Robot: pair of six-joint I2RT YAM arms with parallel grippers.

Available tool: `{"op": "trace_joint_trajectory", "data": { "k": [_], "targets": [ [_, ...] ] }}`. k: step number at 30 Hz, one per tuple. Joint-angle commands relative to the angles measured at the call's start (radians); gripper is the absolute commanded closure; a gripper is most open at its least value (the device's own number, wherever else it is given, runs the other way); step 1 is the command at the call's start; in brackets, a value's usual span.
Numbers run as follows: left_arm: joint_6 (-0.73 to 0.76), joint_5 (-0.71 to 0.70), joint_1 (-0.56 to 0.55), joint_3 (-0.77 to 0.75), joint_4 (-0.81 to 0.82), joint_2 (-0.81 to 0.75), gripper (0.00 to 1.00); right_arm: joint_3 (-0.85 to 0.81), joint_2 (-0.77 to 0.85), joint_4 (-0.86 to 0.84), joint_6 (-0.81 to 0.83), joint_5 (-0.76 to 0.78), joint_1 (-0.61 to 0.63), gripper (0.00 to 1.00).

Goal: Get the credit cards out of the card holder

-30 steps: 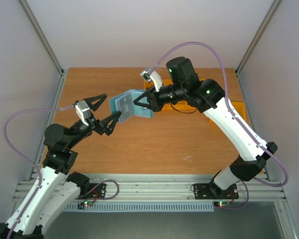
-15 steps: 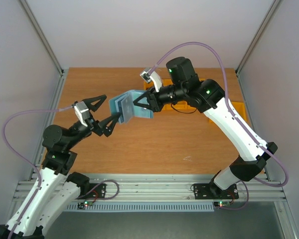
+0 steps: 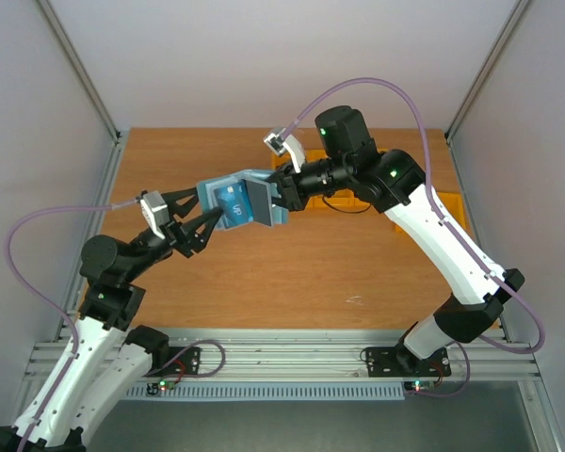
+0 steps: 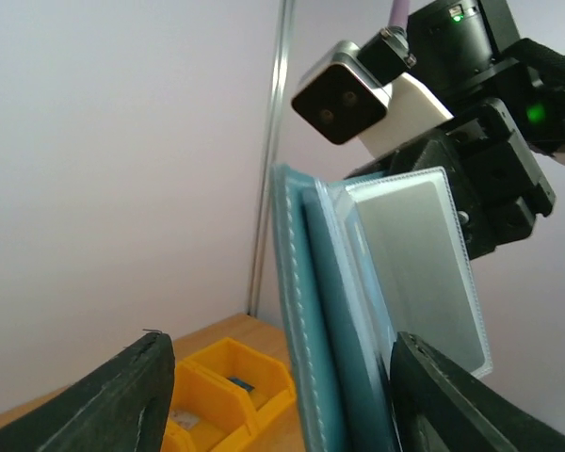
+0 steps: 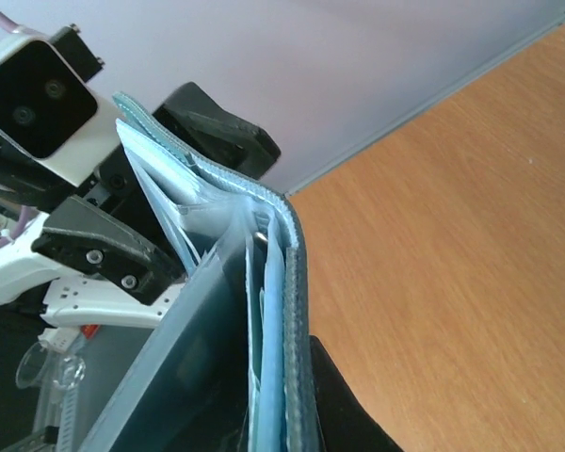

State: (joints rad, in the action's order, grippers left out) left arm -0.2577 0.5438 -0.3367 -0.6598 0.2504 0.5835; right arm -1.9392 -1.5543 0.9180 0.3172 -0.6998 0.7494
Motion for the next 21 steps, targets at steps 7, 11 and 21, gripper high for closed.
{"op": "trace_joint_trajectory", "data": {
  "k": [7,11,21],
  "targets": [
    [-0.071,0.080,0.002,0.000,0.052,0.027,0.70,-0.006,-0.017,-0.074,-0.022,-0.143,-0.004,0.99],
    [-0.065,0.159,0.002,-0.002,0.068,0.026,0.87,-0.005,-0.019,-0.056,0.015,-0.160,-0.005,0.98],
    [-0.107,0.049,0.003,0.004,-0.015,0.002,1.00,0.022,0.017,0.016,-0.009,0.027,-0.133,0.61]
  ]
}}
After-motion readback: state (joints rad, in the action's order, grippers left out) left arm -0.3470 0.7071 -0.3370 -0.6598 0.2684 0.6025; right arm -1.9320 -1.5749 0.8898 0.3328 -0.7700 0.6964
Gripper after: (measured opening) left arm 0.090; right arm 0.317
